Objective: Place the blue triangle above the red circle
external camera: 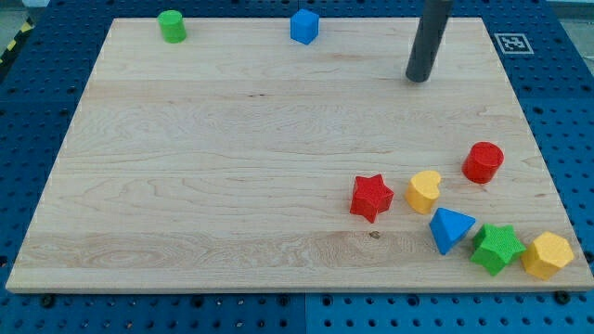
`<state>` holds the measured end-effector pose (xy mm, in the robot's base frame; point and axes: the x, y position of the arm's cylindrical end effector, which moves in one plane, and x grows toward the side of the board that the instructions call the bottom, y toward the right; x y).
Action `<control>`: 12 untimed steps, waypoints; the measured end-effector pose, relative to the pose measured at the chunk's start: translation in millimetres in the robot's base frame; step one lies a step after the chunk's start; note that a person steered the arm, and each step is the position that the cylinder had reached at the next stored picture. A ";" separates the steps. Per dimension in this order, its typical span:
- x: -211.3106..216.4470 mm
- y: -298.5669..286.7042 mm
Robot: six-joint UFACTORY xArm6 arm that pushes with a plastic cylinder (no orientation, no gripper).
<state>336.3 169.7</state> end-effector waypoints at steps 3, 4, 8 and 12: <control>13.3 -2.4; 50.3 -38.3; 240.4 -145.9; 275.3 -55.9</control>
<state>611.6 113.8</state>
